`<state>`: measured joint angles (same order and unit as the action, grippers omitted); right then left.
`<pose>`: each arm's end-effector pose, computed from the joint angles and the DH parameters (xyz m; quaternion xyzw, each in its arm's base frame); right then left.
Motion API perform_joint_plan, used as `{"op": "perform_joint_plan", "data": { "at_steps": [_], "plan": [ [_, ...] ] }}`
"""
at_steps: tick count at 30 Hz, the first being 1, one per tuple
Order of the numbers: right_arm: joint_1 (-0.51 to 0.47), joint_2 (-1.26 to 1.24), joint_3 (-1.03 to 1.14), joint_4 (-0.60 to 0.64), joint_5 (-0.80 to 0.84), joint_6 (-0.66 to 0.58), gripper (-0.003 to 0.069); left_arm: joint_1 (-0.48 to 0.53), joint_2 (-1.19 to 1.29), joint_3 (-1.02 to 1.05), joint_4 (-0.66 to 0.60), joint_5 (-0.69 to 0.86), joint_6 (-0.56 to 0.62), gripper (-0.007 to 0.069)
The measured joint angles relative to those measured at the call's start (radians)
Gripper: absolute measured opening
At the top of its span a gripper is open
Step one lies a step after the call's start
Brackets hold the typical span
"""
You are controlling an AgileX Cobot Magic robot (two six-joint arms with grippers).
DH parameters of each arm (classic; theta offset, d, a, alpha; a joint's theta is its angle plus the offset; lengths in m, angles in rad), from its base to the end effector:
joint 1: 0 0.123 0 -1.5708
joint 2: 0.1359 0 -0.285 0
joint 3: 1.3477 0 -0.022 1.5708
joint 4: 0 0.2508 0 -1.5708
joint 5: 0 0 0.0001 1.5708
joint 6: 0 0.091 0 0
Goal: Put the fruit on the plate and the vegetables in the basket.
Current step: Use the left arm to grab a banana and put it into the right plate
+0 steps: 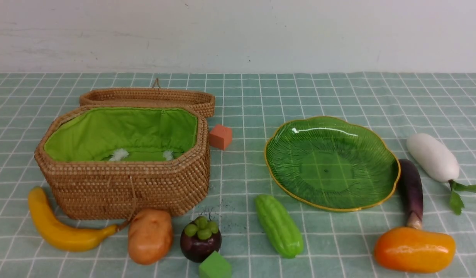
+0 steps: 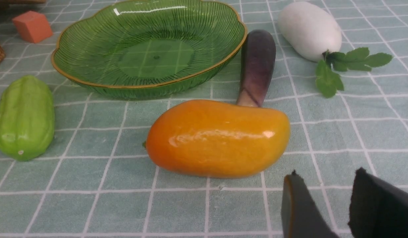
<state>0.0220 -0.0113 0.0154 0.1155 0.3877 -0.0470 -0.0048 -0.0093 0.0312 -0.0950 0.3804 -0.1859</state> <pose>0.0520 0.0051 0.1740 0.0024 0.8054 0.0418 0.5912 0.0526 -0.0035 0.1692 -0.0983 0.8028 -0.0958 0.5803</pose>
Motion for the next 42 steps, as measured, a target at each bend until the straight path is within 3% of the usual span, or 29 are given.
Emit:
{"op": "perform_joint_plan", "data": {
  "at_steps": [2, 11, 16, 20, 24, 27, 32, 36, 39, 42],
  "plan": [
    [0.0, 0.0, 0.0, 0.0, 0.0, 0.0, 0.024, 0.0, 0.0, 0.0, -0.011, -0.026, -0.002, 0.0239],
    [0.0, 0.0, 0.0, 0.0, 0.0, 0.0, 0.024, 0.0, 0.0, 0.0, -0.414, -0.258, -0.167, 0.0239],
    [0.0, 0.0, 0.0, 0.0, 0.0, 0.0, 0.024, 0.0, 0.0, 0.0, -0.52, -0.321, -0.177, 0.0234],
    [0.0, 0.0, 0.0, 0.0, 0.0, 0.0, 0.024, -0.011, 0.002, -0.057, -0.51, -0.235, -0.139, 0.0168],
    [0.0, 0.0, 0.001, 0.0, -0.012, 0.0, 0.024, -0.011, 0.107, -0.2, -0.465, -0.119, -0.003, -0.001],
    [0.0, 0.0, 0.011, 0.052, -0.063, 0.032, 0.024, -0.011, 0.231, -0.3, -0.45, -0.003, 0.101, -0.0013],
    [0.0, 0.0, 0.011, 0.314, -0.201, 0.21, 0.024, -0.011, 0.466, -0.466, -0.432, 0.334, 0.312, -0.0013],
    [0.0, 0.0, 0.008, 0.445, -0.26, 0.257, 0.0232, -0.011, 0.602, -0.559, -0.435, 0.5, 0.48, -0.0013],
    [0.007, 0.0, -0.047, 0.484, -0.127, 0.25, 0.0208, -0.011, 0.65, -0.596, -0.444, 0.511, 0.51, -0.0013],
    [0.046, 0.042, -0.192, 0.486, 0.072, 0.141, 0.0167, -0.011, 0.686, -0.628, -0.445, 0.537, 0.519, -0.0013]
  ]
}}
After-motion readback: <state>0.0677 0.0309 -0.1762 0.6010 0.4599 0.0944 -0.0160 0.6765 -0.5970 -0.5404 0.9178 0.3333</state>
